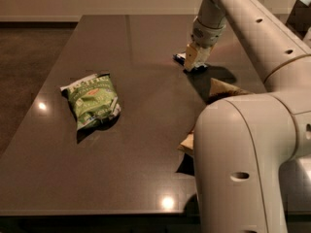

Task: Move rxbar blueberry near green jalapeno chip bag

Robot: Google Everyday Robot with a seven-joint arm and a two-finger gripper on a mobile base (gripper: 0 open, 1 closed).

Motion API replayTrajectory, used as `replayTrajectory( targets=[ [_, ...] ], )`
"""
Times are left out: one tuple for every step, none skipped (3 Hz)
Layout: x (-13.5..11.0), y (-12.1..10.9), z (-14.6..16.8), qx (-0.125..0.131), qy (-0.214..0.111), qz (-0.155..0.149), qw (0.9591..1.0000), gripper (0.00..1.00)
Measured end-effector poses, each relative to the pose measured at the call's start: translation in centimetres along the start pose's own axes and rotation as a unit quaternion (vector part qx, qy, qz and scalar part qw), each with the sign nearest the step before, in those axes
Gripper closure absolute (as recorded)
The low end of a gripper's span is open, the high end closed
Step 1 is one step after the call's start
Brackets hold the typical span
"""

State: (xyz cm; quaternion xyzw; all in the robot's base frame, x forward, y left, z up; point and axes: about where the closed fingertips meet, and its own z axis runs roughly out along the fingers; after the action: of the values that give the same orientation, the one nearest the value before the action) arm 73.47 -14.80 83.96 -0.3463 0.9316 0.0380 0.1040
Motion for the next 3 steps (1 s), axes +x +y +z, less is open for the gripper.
replayTrajectory(
  targets=[
    [0.1, 0.1, 0.1, -0.004, 0.001, -0.003, 1.0, 0.77],
    [0.2, 0.7, -0.1, -0.008, -0.001, -0.011, 0.9999, 0.98],
    [-0.3, 3.1, -0.9, -0.024, -0.014, -0.041, 0.9988, 1.0]
  ],
)
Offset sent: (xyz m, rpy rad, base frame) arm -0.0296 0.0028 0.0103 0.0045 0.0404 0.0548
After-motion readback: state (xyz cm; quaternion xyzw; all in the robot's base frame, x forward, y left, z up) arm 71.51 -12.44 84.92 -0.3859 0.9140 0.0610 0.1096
